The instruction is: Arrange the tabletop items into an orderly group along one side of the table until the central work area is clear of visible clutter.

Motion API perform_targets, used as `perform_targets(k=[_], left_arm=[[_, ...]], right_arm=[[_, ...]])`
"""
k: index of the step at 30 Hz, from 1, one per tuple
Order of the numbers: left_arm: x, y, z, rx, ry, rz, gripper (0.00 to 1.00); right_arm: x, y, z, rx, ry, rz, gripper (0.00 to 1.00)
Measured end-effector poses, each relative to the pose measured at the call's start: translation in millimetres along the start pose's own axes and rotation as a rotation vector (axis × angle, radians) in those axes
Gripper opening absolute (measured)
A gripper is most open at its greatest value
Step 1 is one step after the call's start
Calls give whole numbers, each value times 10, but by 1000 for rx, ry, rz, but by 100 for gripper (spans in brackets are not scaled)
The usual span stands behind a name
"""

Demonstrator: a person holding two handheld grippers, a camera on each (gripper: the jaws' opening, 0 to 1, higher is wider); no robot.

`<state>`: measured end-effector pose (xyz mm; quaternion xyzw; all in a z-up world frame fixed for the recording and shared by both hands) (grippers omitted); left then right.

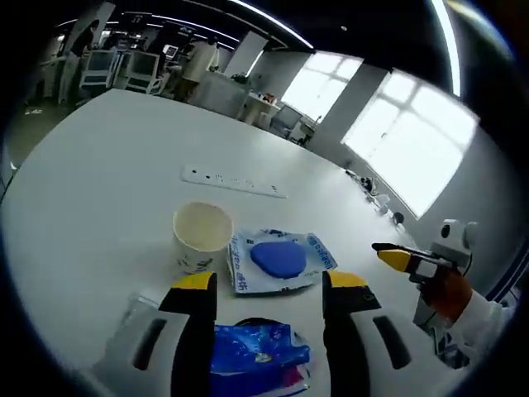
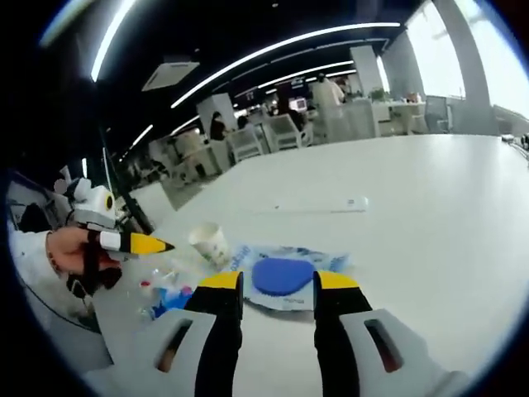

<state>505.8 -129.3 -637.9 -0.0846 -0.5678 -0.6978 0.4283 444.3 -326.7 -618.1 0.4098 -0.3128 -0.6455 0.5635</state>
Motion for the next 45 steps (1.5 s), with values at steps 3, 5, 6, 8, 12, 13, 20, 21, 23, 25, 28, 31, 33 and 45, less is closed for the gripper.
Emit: perform_targets(k=[3,5,6,8,12,13,20,21,23,25,28,31,33,45], left_arm=[[-17,-5,123,-1,2,-6,52],[-17,-3,224,-2,6,-19,51],[-17,0,264,0,6,-25,51],[-37,-11,374,-5,13,-35,51],[-74,-24,550,7,27,-39,51],[-90,-40,601,6,34,-42,50],[-138,-155,799,-12,60,-60,50],[-142,-172,831,-14,63,-62,50],[-156,-196,878,-18,68,-66,50],[-163,-218,913,-19,68,-67,50],[-161,-257,960,-23,68,-67,50],[-151,-290,1010,-22,71,-65,50],[-147,-310,1042,-23,74,-73,50],[-160,-461,1238,-20,89,-56,49]], right_arm=[[-74,-32,60,-4,3,6,32],[-123,-55,104,-7,4,9,32],[-153,-69,129,-7,6,10,32],[-202,-94,165,-10,8,11,31],[-313,-154,234,-17,17,6,31],[-329,-163,241,-19,19,5,31],[-510,-292,316,-40,29,15,31],[-540,-315,328,-45,32,17,31],[-585,-354,347,-51,34,21,31],[-607,-385,355,-60,39,23,31],[-655,-430,386,-68,45,27,31],[-691,-489,403,-82,49,29,31],[-717,-529,411,-90,56,32,31],[-911,-752,402,-139,78,53,31]])
Point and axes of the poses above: the point that each gripper's makers call its tool centre point, and the gripper's own axes: z roughly backward along the fingers, x roughly to its right, y roughly out of its top, the point moved 1 cm from there along z, roughly backward along the fingers, and after that the axes turned 14 degrees about -y, right-handed, at the moved point
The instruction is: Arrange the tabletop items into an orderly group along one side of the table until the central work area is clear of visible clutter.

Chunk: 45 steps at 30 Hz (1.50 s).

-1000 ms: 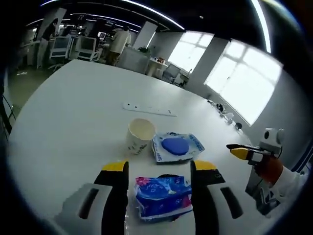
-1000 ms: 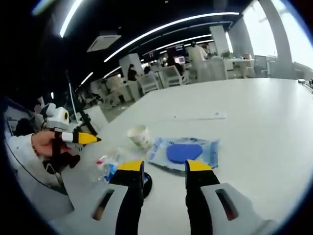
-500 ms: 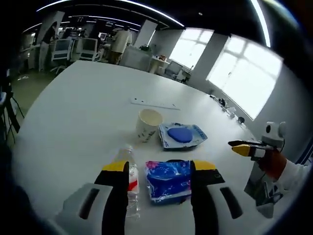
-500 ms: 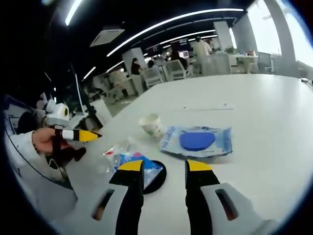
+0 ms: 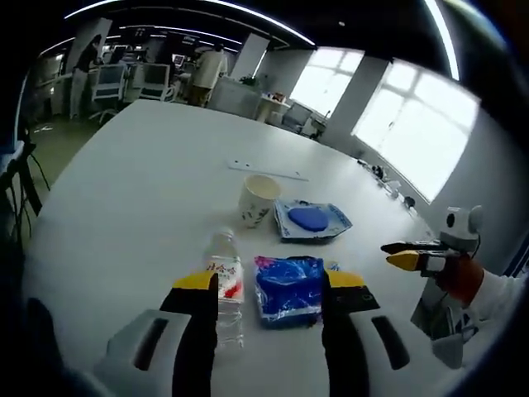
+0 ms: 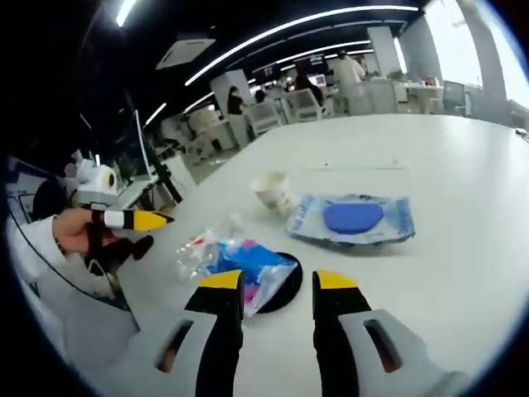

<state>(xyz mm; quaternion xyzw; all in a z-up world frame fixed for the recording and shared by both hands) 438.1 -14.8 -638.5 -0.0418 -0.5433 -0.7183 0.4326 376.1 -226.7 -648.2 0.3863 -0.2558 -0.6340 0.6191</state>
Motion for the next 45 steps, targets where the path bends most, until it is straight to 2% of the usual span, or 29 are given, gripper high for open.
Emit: perform_targets(k=[11,23,45], left_arm=[[-59,-69,84,3,3,12,49],[-133,-125,124,4,-7,20,49],[-146,-202,94,5,-25,24,48]], right_arm=[[-194,-170,-128,-51,10,12,30],[-388,-340,-363,-111,13,16,28],[-396,-567,-676,-186,-15,-29,22]])
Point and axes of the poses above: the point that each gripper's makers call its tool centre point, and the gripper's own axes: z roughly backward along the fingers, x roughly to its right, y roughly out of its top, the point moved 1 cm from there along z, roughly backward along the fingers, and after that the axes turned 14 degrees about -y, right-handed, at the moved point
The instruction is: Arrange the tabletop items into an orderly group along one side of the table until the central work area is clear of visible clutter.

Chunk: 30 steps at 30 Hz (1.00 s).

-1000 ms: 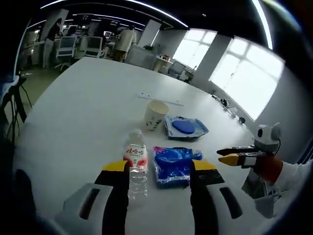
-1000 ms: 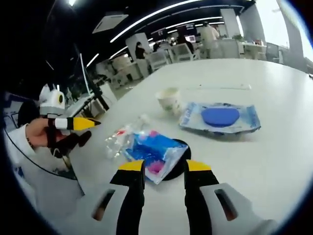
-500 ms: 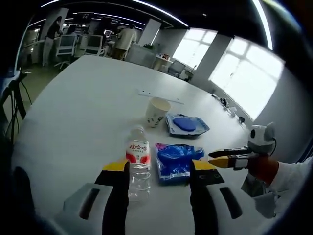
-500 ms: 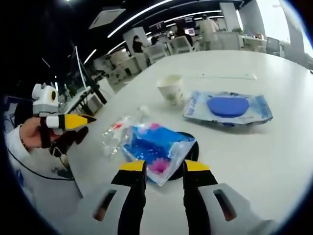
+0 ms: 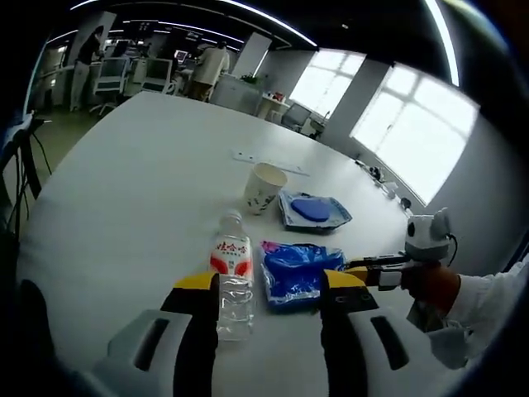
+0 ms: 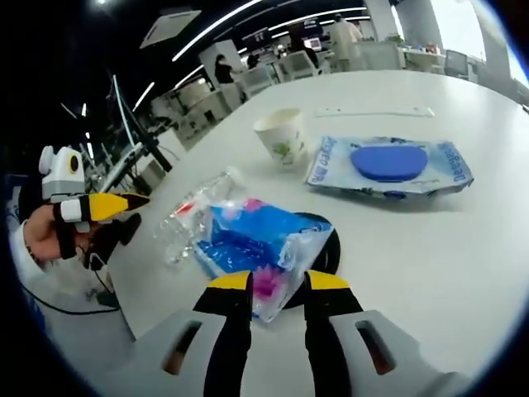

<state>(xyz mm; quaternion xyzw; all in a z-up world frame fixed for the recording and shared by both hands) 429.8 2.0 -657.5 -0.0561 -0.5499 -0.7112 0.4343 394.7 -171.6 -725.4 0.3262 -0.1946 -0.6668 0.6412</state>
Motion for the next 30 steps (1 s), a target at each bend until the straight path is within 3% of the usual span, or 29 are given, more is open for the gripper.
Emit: perform_targets(k=[15,30], left_arm=[[31,-53,-39,-13,-12,-3,47],[84,-118,-119,-36,-18,-9,46]], right_arm=[[67,-46,-34,-12,-40,-98,0],[114,-12,50,7,-27,-173,0]])
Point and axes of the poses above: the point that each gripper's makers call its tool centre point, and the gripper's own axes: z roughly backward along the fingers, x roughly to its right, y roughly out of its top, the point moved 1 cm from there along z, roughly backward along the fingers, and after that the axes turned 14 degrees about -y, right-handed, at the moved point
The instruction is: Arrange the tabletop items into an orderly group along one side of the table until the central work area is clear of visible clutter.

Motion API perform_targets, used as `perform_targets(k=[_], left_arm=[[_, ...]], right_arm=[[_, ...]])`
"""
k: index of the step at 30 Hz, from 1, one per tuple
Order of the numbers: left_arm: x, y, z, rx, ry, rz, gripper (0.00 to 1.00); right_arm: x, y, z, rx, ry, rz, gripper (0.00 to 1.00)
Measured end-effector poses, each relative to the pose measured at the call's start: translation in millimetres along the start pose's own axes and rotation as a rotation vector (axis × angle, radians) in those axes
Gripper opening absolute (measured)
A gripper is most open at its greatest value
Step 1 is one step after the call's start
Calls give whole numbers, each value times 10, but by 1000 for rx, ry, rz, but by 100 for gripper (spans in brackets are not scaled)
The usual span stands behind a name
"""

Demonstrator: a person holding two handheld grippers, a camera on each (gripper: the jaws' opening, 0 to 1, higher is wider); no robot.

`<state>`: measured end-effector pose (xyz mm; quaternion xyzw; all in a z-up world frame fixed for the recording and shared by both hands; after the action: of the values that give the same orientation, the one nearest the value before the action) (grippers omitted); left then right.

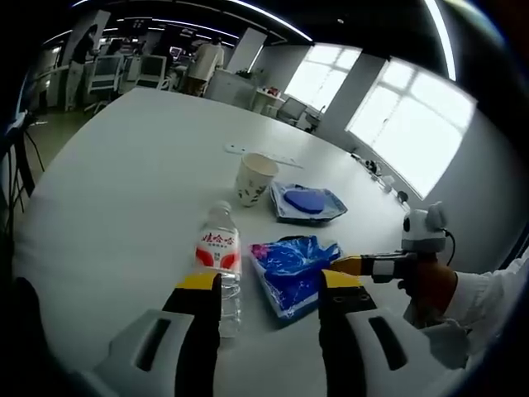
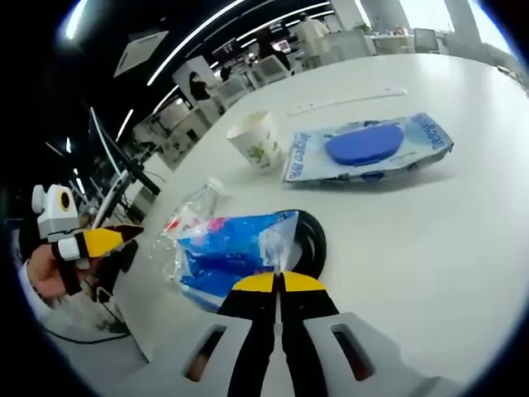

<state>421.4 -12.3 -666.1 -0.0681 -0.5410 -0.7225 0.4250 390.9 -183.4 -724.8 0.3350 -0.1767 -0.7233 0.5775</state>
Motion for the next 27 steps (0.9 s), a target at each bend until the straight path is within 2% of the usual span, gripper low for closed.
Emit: perform_targets(k=[9,16,22,27], left_arm=[[60,-33,-65,-11,-9,-2,45],[134,-21,-175,-17,-22,-13,42],[189,1,-233,-19,-28,-23,38],[245,27,-267,-11,-47,-33,30]], right_arm=[[23,127,134,40,17,-29,0],[-64,270,270,81,45,-34,0],[-137,358,377,108,70,-43,0],[-149,402,412,121,80,-44,0]])
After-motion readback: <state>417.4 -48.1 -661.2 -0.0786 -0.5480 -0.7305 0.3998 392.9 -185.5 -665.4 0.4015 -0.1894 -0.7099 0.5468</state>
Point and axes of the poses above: the point that each gripper's makers call its tool centre point, and the gripper's own axes: z roughly backward along the fingers, x roughly to its right, y roughly out of its top, the point moved 1 cm from there along z, roughly backward along the fingers, and after that the axes turned 14 degrees about -y, right-handed, at the moved point
